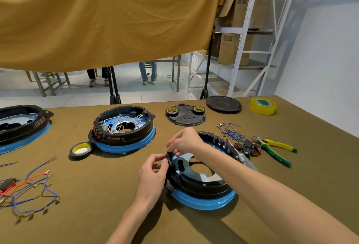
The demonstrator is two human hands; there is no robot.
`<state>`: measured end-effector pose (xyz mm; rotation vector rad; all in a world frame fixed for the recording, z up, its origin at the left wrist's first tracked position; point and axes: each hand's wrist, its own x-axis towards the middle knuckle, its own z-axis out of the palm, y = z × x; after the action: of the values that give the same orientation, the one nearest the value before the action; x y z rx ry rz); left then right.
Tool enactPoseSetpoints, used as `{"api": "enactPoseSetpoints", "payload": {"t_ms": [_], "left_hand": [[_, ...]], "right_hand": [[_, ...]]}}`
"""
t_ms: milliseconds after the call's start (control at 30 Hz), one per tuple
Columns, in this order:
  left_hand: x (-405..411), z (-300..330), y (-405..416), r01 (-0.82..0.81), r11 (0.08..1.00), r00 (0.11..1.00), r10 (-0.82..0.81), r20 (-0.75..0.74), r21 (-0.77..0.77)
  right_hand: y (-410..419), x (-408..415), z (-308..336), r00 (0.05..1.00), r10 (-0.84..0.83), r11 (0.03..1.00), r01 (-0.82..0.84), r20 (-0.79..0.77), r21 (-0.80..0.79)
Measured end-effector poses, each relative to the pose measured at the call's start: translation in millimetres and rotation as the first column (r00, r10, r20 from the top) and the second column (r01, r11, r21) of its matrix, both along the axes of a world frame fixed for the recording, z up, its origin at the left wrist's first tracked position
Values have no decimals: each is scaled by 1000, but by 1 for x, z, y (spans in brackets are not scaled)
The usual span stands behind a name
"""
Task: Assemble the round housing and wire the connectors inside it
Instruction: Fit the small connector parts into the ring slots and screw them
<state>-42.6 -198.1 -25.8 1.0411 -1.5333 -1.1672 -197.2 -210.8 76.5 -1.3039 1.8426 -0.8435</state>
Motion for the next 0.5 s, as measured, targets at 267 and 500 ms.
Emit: {"api": "enactPoseSetpoints", "payload": {"t_ms": [267,500], "left_hand": [[1,2,2,16,1000,999,-16,30,-13],[0,3,3,19,1000,1000,-19,14,-10]], "right_hand": [[8,-6,-8,928,-127,989,90,350,118],[8,-6,-2,916,-114,988,65,385,137]]}}
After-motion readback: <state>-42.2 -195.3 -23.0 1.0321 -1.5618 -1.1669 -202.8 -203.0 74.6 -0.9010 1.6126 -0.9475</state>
